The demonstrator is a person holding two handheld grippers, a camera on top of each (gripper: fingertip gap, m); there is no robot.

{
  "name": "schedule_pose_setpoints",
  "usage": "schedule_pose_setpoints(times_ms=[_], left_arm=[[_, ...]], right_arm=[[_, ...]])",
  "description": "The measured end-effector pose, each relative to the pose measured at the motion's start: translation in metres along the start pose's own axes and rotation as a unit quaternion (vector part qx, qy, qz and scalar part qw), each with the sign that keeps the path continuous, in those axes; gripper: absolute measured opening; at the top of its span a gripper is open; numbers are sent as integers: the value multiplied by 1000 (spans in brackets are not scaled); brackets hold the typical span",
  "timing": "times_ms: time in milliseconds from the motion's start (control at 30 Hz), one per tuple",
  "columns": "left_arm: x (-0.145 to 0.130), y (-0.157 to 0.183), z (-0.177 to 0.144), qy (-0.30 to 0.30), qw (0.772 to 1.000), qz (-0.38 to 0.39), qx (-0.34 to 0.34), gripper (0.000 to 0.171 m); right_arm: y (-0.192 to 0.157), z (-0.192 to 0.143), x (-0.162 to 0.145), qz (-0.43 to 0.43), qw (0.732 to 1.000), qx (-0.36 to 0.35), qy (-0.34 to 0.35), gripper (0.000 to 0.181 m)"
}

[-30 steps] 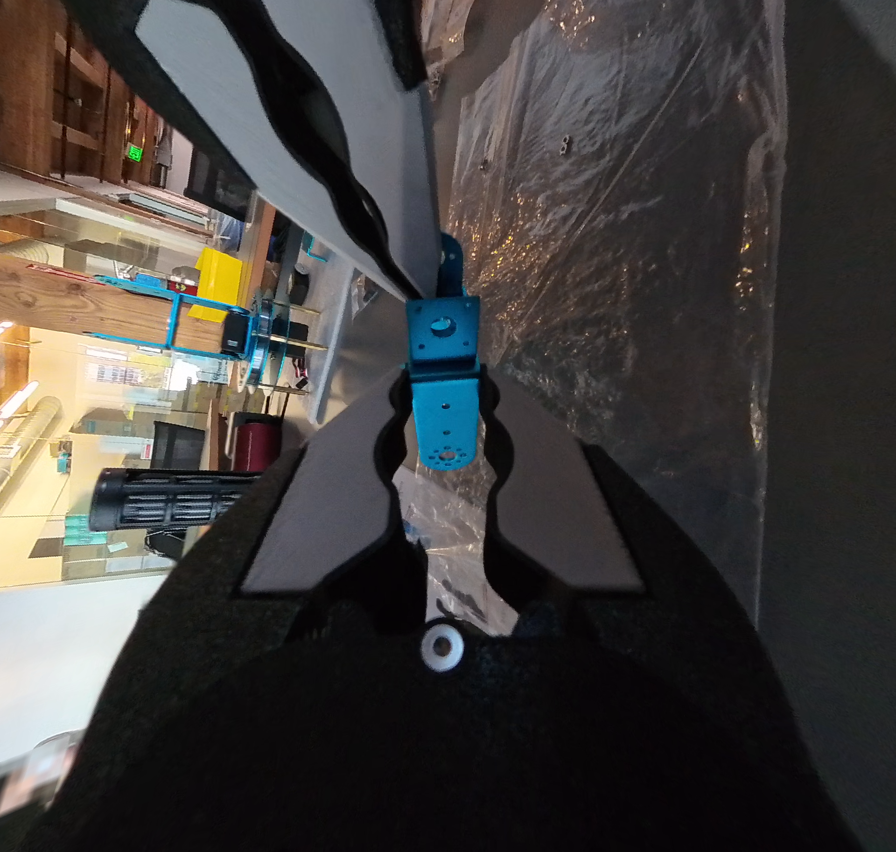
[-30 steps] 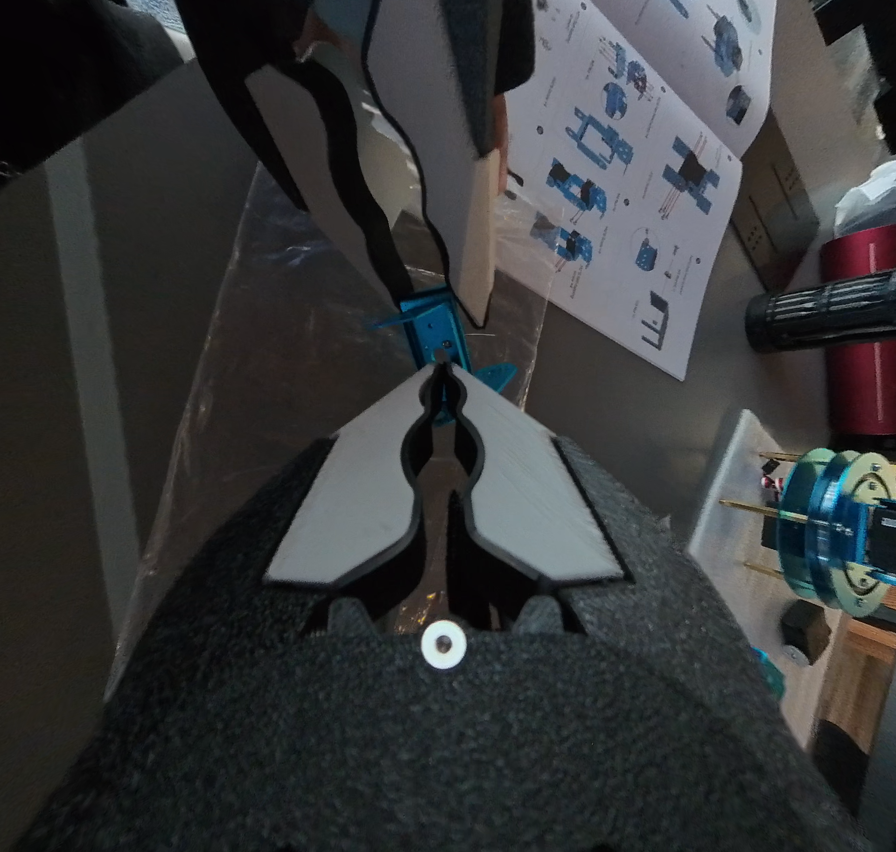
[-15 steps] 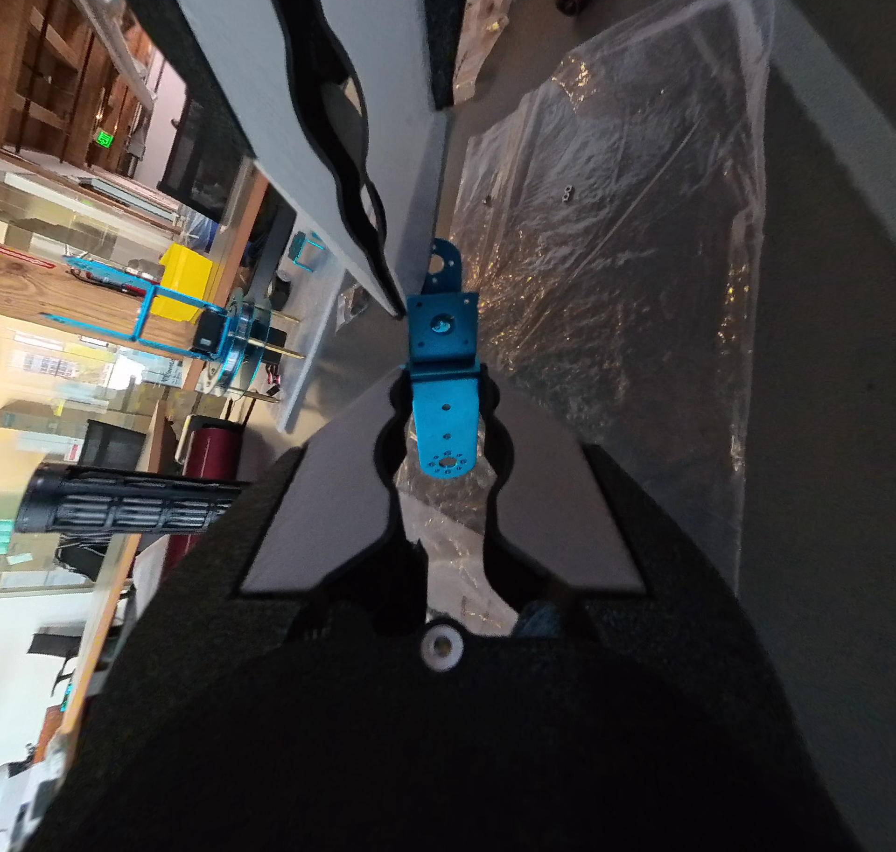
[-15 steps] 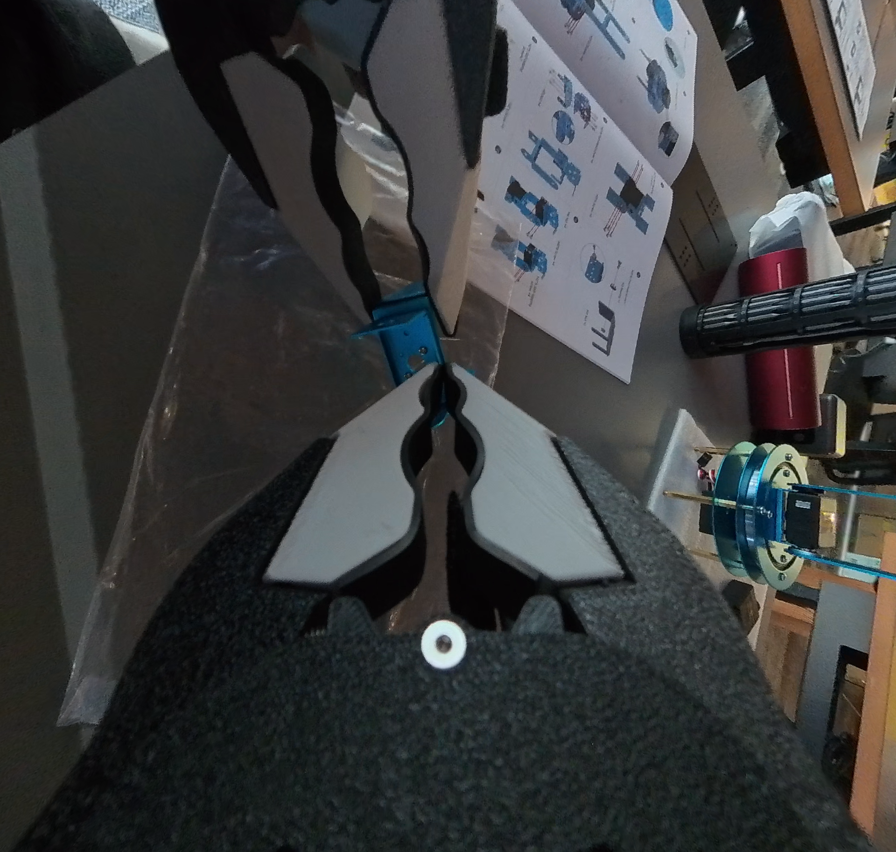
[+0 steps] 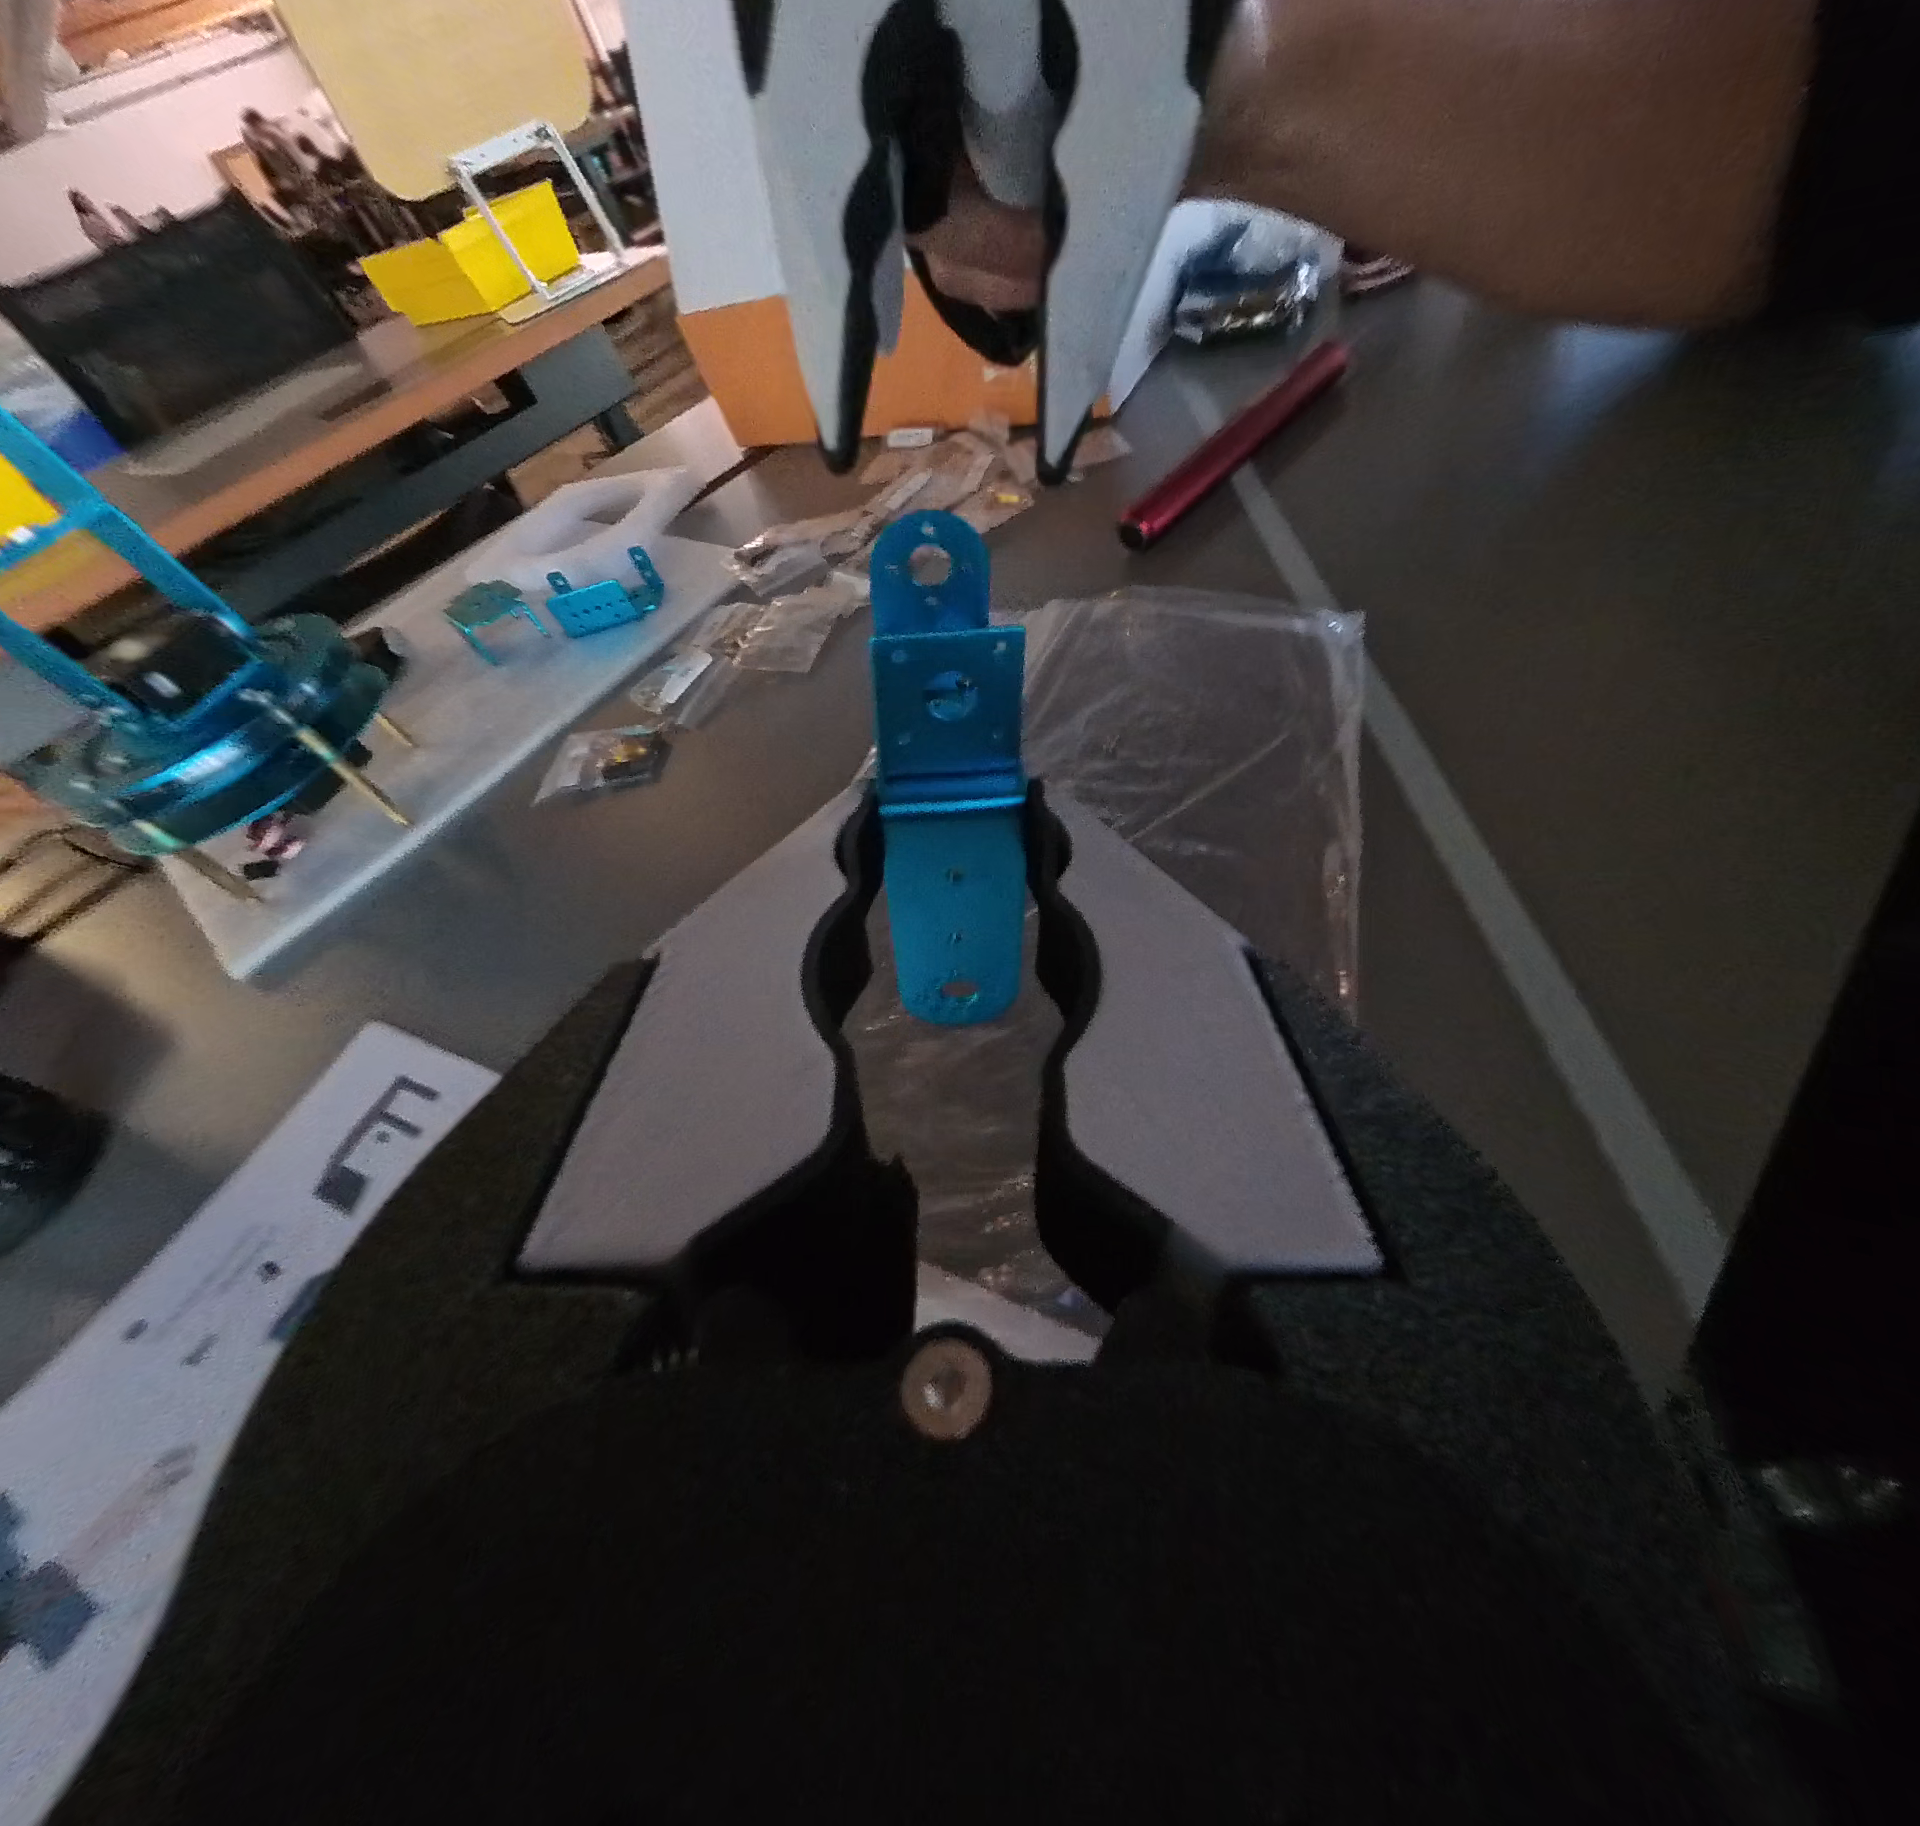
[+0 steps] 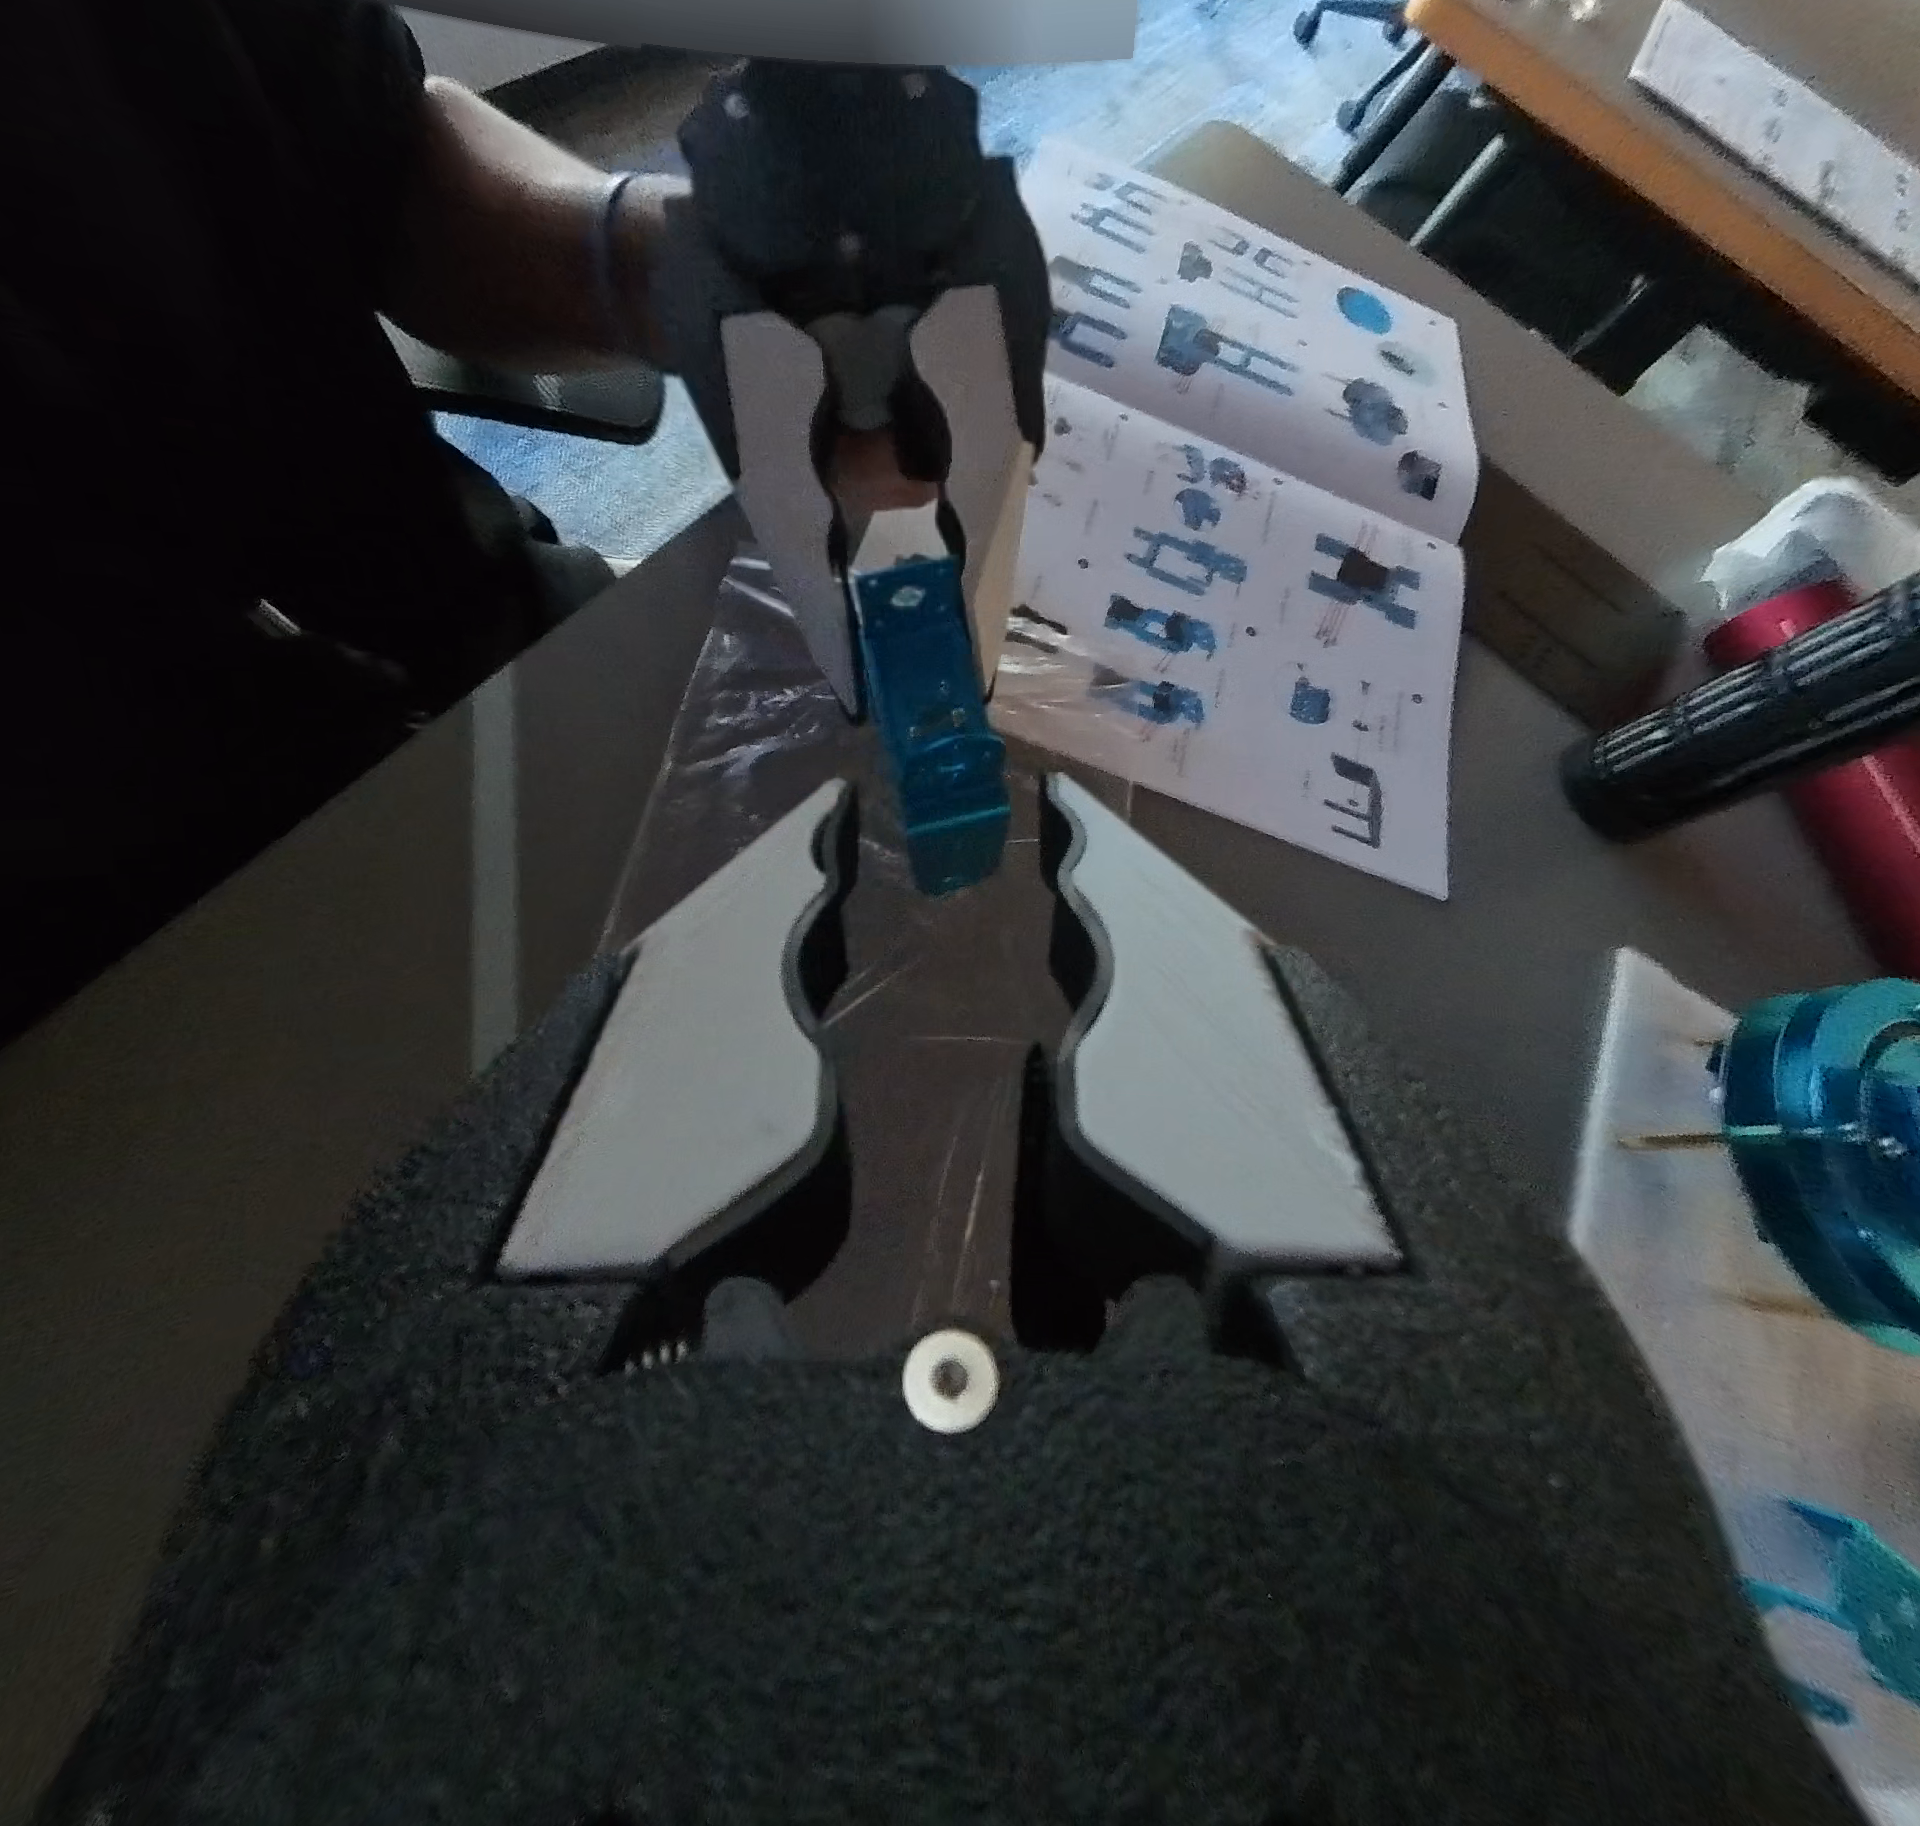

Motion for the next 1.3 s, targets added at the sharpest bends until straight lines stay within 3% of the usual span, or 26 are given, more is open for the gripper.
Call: schedule_pose_setpoints(times_ms=[200, 400, 667, 1300], left_arm=[[-4, -7, -1, 12, 996, -71, -52, 26], [-11, -16, 4, -7, 992, -118, -49, 26], [-13, -23, 3, -9, 988, -150, -37, 26], [-11, -21, 4, -16, 989, -146, -29, 26]], right_arm=[[-9, 17, 6, -58, 995, -68, -34, 45], [-19, 28, 16, -145, 969, -184, -81, 60], [-23, 70, 0, -178, 949, -199, -167, 79], [-25, 75, -3, -187, 944, -204, -178, 73]])
Point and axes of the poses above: each gripper's, where its closed fingertips meet, z out along the fingers, x out of its top, y = z × x across the jaws, the point moved 6 cm from there along -z, back along the fingers, and after that the axes turned 12 degrees about -y, right-handed, at the moved point
